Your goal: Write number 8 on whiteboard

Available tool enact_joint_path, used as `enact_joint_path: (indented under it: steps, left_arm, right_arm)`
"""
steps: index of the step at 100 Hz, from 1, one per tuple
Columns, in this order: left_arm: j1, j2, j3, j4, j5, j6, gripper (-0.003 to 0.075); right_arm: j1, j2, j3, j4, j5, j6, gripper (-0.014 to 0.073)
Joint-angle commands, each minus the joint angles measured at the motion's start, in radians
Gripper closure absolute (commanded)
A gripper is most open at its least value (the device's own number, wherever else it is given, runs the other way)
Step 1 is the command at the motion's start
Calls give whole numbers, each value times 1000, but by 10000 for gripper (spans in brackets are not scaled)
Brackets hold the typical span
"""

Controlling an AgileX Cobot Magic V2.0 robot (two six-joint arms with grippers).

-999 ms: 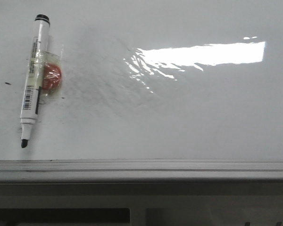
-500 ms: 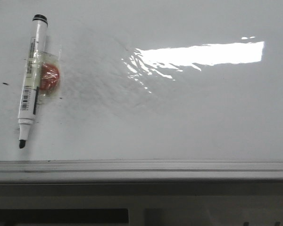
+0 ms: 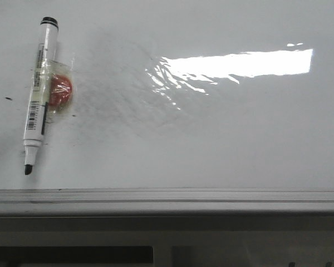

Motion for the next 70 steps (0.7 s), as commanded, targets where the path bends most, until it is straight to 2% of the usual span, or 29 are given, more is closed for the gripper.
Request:
enact_joint_path:
  steps: [1,27,53,63,70]
  left_arm:
    - [-50,58,-32,-39,-133,-14,291]
    - [-121,224,-55,-53,-169,-16,292]
    - [-127,328,-82,-65,-169,-16,305]
    - [-127,337,-82,-80,-157,-9,363]
    - [-127,343,-82,-94,-149,-9,465]
  right_arm:
    - [2,18,-26,-14,-79,1,657]
    - [2,18,-26,-14,-79,1,657]
    - [2,18,-26,-14,-75,1,657]
    - [11,18,-26,-14,-71,1,657]
    - [34,18,-26,-14,-85,1,657]
